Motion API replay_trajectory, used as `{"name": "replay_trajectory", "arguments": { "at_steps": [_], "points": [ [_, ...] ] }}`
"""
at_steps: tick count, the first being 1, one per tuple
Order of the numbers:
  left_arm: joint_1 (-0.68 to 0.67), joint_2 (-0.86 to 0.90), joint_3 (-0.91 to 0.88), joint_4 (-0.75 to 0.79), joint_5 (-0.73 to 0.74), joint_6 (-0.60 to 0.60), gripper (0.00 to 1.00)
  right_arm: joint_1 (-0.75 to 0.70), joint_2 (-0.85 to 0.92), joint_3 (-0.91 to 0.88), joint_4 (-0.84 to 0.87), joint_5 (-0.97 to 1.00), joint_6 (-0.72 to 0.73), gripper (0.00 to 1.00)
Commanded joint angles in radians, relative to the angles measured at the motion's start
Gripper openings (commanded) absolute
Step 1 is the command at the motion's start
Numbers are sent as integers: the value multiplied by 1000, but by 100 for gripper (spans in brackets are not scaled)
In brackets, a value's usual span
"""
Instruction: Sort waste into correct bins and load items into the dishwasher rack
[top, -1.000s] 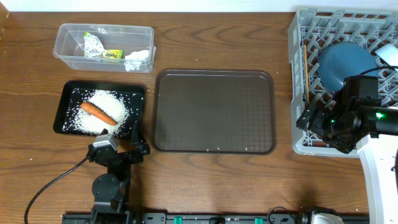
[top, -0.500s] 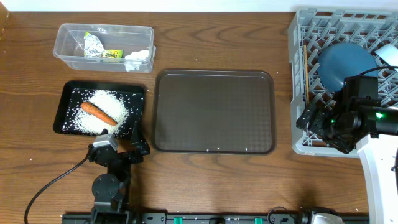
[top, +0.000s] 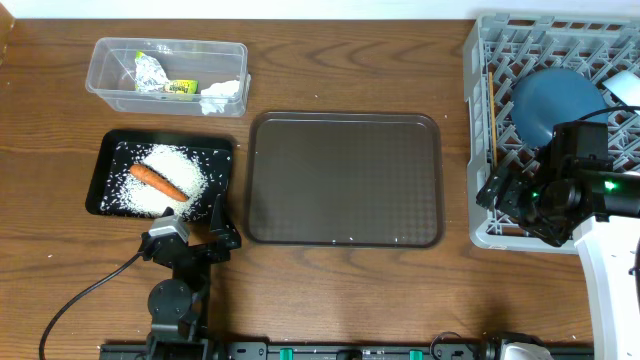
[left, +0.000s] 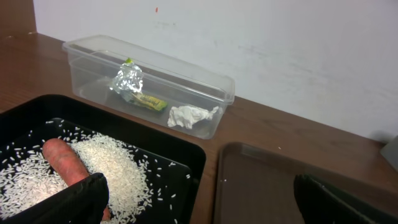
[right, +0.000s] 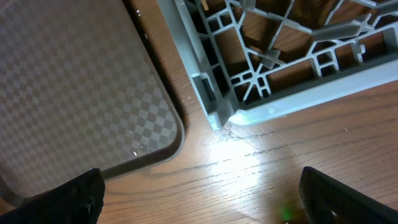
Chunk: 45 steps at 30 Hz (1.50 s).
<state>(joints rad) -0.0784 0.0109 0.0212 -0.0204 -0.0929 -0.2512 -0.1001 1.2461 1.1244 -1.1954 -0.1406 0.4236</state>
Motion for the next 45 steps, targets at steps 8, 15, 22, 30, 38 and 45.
{"name": "replay_trajectory", "arguments": {
  "at_steps": [8, 15, 22, 30, 38, 45],
  "points": [
    [5, -7, -17, -42, -24, -5, 98, -11, -8, 6, -1, 6, -14, 99],
    [5, -7, -17, -42, -24, -5, 98, -11, -3, 5, -1, 6, -14, 99],
    [5, -7, -17, -42, -24, -5, 98, -11, -71, 5, -1, 6, -14, 99],
    [5, -7, -17, -42, -24, -5, 98, -10, -242, 5, -1, 6, -14, 99],
    [5, -7, -17, -42, -24, -5, 98, -10, -402, 5, -2, 6, -14, 99],
    [5, -7, -17, -42, -24, -5, 98, -10, -516, -10, -20, 84, -14, 99]
  ]
}}
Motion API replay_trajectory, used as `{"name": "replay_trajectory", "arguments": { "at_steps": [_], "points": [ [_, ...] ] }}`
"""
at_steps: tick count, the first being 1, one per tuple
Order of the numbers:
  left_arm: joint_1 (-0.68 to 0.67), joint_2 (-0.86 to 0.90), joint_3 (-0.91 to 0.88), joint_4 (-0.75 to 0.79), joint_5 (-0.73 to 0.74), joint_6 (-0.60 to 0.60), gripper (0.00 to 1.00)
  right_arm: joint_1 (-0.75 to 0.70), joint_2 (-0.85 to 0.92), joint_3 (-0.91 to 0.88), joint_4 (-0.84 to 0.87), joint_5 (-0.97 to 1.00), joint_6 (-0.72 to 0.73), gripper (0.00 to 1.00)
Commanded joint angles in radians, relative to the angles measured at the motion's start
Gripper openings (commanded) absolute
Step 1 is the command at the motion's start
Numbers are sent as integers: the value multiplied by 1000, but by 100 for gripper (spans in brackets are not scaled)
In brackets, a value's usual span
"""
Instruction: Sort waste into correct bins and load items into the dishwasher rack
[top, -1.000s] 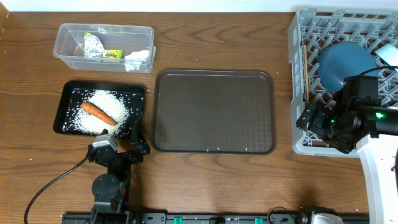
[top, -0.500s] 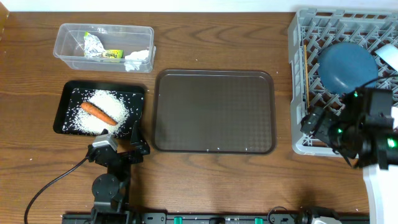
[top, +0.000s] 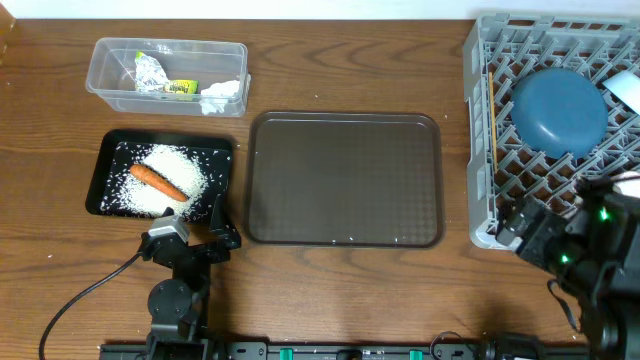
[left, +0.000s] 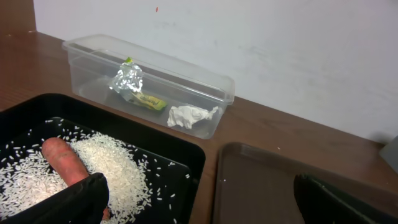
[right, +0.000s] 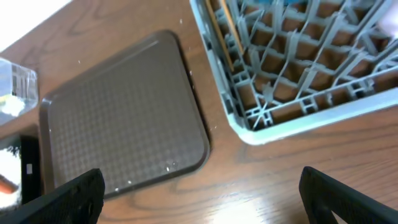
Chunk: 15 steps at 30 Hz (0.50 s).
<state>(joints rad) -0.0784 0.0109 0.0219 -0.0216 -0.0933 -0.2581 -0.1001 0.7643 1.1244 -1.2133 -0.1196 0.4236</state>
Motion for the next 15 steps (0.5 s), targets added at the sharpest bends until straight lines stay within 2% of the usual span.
{"name": "replay_trajectory", "arguments": {
  "at_steps": [1, 4, 7, 14, 15],
  "points": [
    [5, -7, -18, -41, -24, 2, 98, -10, -53, -23, 0, 73, -14, 99],
    [5, -7, -18, -41, -24, 2, 98, -10, -96, -82, 20, 74, -14, 99],
    [5, -7, -18, -41, -24, 2, 98, -10, -138, -178, 111, 11, -14, 99],
    [5, -7, -18, -41, -24, 2, 98, 24, -329, -499, 572, -254, -135, 99],
    [5, -7, -18, -41, -24, 2, 98, 32, -344, -519, 597, -259, -138, 99]
  ]
}}
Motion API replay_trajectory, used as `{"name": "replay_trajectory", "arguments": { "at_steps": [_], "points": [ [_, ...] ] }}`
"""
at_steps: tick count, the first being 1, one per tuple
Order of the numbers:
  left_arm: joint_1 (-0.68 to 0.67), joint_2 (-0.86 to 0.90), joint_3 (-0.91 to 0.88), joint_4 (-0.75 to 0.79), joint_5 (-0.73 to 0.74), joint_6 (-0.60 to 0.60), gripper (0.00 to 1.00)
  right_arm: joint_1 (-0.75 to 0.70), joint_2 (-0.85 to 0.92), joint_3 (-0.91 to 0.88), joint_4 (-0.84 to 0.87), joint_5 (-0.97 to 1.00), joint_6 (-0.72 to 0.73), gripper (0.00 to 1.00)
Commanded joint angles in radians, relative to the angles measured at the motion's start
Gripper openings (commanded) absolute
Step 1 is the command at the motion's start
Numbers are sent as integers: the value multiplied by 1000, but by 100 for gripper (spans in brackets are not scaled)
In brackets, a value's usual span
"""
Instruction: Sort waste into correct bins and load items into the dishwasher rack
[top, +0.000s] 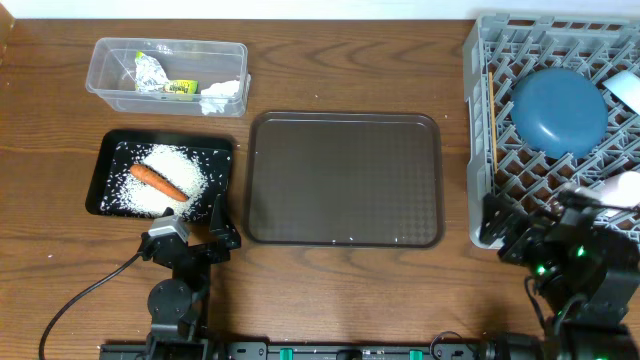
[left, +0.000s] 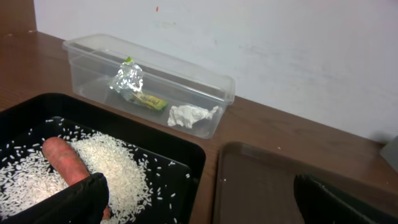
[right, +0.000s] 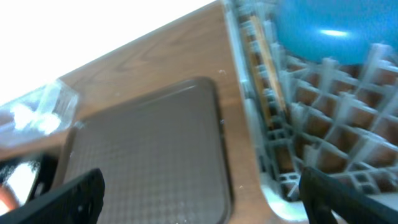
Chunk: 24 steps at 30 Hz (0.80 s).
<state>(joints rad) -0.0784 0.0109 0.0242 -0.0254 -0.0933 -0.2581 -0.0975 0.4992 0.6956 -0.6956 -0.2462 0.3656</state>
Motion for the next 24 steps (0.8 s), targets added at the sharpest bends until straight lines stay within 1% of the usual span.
{"name": "replay_trajectory", "arguments": {
  "at_steps": [1, 7, 14, 17, 20, 24],
  "points": [
    [5, -7, -20, -37, -24, 2, 98, 48, -114, -135, 135, -133, -79, 99],
    [5, -7, -20, -37, -24, 2, 98, 136, -293, -370, 400, -132, -79, 99],
    [5, -7, -20, -37, -24, 2, 98, 144, -460, -605, 595, -136, -75, 99],
    [5, -7, -20, -37, -24, 2, 98, 144, -494, -683, 694, -132, -75, 99],
    [5, -7, -20, -37, -24, 2, 98, 144, -494, -690, 695, -109, -119, 99],
    [5, -7, -20, -37, -24, 2, 98, 143, -494, -690, 690, -89, -247, 99]
  ]
}}
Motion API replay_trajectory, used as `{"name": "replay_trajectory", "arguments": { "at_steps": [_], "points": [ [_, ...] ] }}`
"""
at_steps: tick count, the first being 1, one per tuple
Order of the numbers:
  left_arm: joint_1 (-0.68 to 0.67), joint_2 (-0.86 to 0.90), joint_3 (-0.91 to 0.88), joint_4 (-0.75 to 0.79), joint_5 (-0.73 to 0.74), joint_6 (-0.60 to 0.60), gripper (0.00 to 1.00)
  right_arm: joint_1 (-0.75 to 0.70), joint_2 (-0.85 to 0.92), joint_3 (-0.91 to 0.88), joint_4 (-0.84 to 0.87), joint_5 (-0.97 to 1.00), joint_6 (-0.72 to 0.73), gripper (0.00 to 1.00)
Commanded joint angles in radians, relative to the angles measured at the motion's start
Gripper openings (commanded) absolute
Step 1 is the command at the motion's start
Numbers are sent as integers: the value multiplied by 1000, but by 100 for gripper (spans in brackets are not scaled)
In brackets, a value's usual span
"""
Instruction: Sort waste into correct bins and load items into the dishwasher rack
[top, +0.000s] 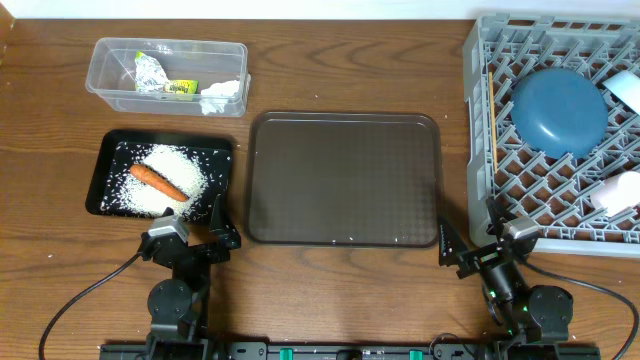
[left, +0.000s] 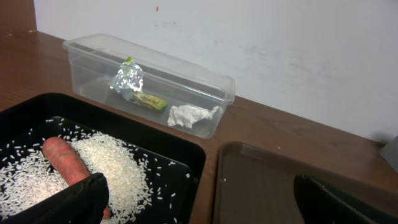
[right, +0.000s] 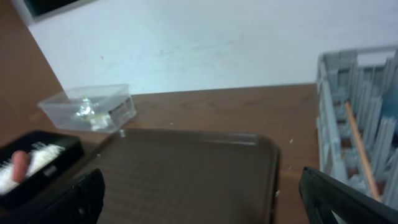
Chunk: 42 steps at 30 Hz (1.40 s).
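A grey dishwasher rack (top: 474, 150) at the right holds a blue bowl (top: 558, 110), a wooden stick (top: 492, 125) and a white item (top: 620, 190). The clear bin (top: 170, 42) at the back left contains a foil wrapper (top: 149, 68), a packet and a crumpled tissue (top: 222, 92). In the black tray (top: 98, 190) lie rice and a carrot (top: 158, 182). My left gripper (top: 190, 238) rests open and empty at the tray's front right corner. My right gripper (top: 478, 245) rests open and empty by the table's front edge, below the rack's front left corner.
A large brown serving tray (top: 345, 178) with nothing on it lies between the black tray and the rack. In the right wrist view the rack (right: 357, 87) stands close on the right. A cable runs from the left arm's base toward the front left.
My right arm has dropped from in front of the rack to the table's front edge, its camera now looking level across the brown tray. The left arm has not moved.
My right gripper was open over the rack's front part, looking down at its corner. It then stood open in front of the rack, and now rests at the table's front edge. The left gripper stayed open by the black tray throughout.
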<state>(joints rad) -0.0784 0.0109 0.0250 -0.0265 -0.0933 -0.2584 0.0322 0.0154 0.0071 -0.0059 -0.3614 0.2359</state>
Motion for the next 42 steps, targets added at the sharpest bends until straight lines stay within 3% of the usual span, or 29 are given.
{"name": "replay_trajectory", "arguments": {
  "at_steps": [1, 7, 13, 42],
  "points": [
    [5, -7, -21, -36, -24, 2, 98, 13, -11, -2, -10, 35, -156, 99],
    [5, -7, -21, -36, -24, 2, 98, 13, -11, -1, -56, 195, -269, 99],
    [5, -7, -21, -36, -24, 2, 98, 13, -11, -1, -71, 363, -264, 99],
    [5, -7, -21, -36, -24, 2, 98, 6, -11, -1, -69, 372, -282, 99]
  ]
}}
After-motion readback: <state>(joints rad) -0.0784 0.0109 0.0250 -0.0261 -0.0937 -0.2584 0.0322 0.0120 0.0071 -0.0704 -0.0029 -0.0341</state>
